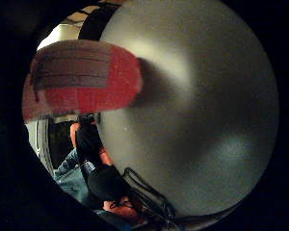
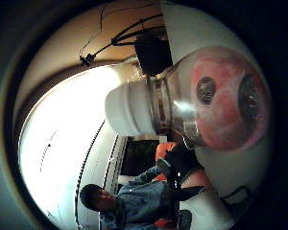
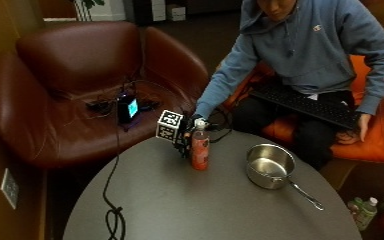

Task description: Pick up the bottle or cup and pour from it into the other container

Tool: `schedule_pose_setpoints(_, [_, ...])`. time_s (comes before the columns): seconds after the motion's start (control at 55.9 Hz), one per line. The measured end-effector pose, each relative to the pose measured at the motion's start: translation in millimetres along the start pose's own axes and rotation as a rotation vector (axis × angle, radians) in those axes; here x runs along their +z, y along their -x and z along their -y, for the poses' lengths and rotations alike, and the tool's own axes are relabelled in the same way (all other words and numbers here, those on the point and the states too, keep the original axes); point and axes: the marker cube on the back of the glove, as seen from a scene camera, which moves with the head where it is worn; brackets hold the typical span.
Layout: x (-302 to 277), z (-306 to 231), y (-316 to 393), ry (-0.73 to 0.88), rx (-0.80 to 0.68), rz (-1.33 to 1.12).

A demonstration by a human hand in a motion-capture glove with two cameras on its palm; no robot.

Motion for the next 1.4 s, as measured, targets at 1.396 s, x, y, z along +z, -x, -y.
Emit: schedule_pose_setpoints(1.396, [134.6,14.9,212.1,0.087,0.142,-1.918])
